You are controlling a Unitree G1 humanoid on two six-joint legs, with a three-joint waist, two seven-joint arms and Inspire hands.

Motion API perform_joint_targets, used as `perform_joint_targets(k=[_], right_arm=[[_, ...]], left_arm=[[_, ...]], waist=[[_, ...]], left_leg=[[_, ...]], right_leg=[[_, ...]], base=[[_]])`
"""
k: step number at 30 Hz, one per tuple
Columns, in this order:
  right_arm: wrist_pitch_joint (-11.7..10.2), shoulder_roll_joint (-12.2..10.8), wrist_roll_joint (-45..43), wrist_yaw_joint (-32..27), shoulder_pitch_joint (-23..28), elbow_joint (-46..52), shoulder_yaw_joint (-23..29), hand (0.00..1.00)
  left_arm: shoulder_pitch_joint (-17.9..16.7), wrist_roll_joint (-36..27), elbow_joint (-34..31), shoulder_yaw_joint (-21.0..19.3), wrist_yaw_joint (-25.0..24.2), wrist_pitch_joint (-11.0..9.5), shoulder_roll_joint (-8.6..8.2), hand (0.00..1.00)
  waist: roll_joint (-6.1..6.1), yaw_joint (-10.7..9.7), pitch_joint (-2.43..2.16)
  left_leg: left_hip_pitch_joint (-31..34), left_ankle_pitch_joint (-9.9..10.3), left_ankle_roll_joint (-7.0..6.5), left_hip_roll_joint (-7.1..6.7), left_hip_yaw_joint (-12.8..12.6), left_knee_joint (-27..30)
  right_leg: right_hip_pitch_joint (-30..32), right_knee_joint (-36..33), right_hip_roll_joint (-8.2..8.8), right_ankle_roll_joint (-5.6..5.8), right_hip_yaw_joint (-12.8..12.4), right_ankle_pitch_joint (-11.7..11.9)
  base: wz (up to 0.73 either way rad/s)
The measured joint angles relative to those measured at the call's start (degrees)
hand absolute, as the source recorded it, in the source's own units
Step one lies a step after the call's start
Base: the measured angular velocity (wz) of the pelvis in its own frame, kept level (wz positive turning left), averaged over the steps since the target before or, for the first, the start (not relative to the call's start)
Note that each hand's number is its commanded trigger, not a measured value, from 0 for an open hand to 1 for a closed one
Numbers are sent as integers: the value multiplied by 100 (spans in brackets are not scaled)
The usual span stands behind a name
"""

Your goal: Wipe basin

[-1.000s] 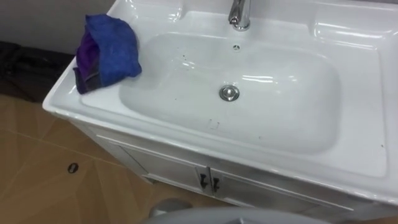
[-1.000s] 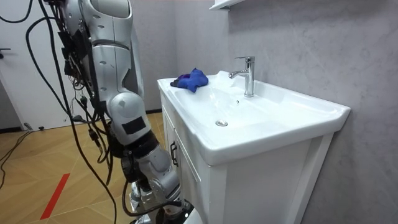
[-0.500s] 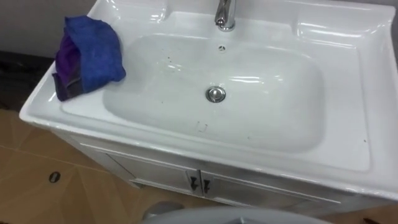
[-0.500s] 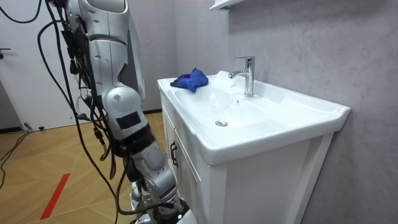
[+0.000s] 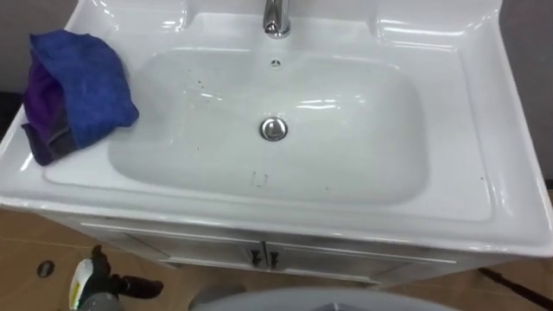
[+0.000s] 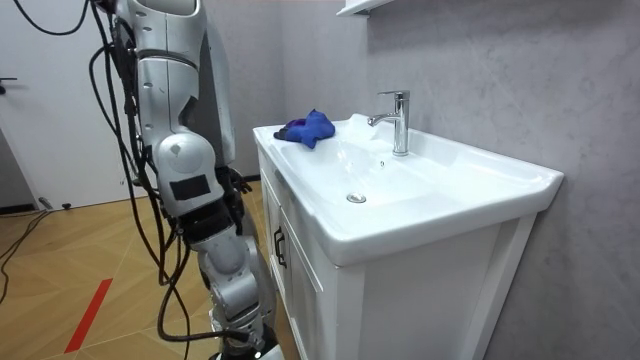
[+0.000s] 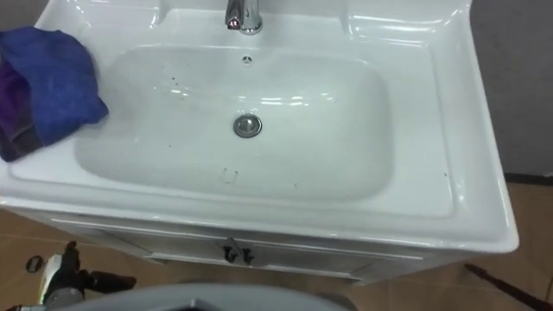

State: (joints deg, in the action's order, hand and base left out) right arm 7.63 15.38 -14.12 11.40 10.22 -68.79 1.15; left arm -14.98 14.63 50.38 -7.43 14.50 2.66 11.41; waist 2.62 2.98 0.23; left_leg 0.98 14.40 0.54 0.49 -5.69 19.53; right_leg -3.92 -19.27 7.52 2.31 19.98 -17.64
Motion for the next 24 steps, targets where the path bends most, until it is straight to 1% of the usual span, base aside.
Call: perform_joint_targets(k=[1, 2, 5, 7, 9, 12, 14, 15, 17, 18, 20, 22, 24], right_arm=[[17, -12, -2, 1, -5, 0, 0, 0], [63, -25, -2, 2, -18, 6, 1, 0], [136, -69, -1, 10, -51, 21, 0, 0], [238, -99, -2, 11, -130, 21, 1, 0], [246, -116, -7, 11, -151, 27, 3, 0], [250, -139, -71, 12, -223, 23, 8, 0], [269, -153, -152, 2, -224, 21, 11, 0], [300, -158, -178, 1, -225, 21, 11, 0], [375, -172, -201, 0, -229, 18, 8, 0], [376, -175, -197, -3, -227, 13, 8, 0], [371, -188, -195, -18, -229, 14, 11, 0], [370, -218, -192, -38, -208, 20, 10, 0], [371, -231, -177, -40, -181, 20, 11, 0]], left_arm=[[-10, 3, 106, -3, -83, 8, -11, 0], [-2, 7, 194, -8, -185, 62, -18, 0], [25, 4, 392, -19, -371, 148, -27, 0], [42, 0, 536, -20, -583, 241, -66, 0], [44, 0, 597, -20, -713, 278, -100, 0], [86, -36, 785, -28, -921, 358, -117, 0], [154, -37, 837, -27, -1043, 425, -120, 0], [177, -38, 856, -27, -1065, 432, -120, 0], [234, -44, 937, -30, -1136, 444, -119, 0], [237, -44, 937, -30, -1147, 444, -119, 0], [243, -38, 936, -42, -1182, 444, -119, 0], [264, -37, 935, -51, -1292, 444, -117, 0], [316, -39, 929, -51, -1358, 443, -118, 0]], waist=[[-5, 23, -3], [-8, 23, -1], [-8, 27, 3], [-14, 22, 4], [-29, 28, 9], [-46, 32, 6], [-88, 2, -4], [-107, -7, -12], [-126, -41, -3], [-130, -49, -3], [-131, -61, -2], [-134, -129, -4], [-139, -133, -12]], left_leg=[[-53, 4, -7, 1, -32, -31], [-87, 12, -20, 1, -42, -33], [-132, 46, -64, 0, -69, -33], [-118, 99, -98, -2, -83, 0], [-96, 185, -123, 1, -81, 38], [2, 284, -178, 24, -156, 226], [124, 366, -229, 85, -171, 413], [140, 372, -241, 85, -177, 430], [132, 390, -291, 80, -226, 432], [130, 394, -303, 78, -244, 430], [131, 396, -333, 76, -333, 423], [137, 392, -360, 72, -371, 421], [122, 397, -368, 77, -436, 406]], right_leg=[[-46, 53, -9, 13, -35, 38], [-77, 75, -17, 26, -71, 65], [-97, 53, -8, 41, -99, 78], [-76, 26, 4, 61, -104, 89], [-44, -55, 15, 71, -120, 94], [44, -152, 27, 103, -234, 110], [94, -149, 18, 146, -261, 158], [96, -143, 18, 156, -264, 182], [106, -140, 32, 187, -277, 278], [109, -142, 34, 193, -291, 293], [144, -142, 36, 216, -407, 321], [200, -138, 42, 235, -431, 364], [225, -140, 43, 239, -461, 373]], base=[[-11], [-12], [-5], [0], [-4], [-17], [-7], [-4], [-10], [-17], [-21], [-11], [-17]])
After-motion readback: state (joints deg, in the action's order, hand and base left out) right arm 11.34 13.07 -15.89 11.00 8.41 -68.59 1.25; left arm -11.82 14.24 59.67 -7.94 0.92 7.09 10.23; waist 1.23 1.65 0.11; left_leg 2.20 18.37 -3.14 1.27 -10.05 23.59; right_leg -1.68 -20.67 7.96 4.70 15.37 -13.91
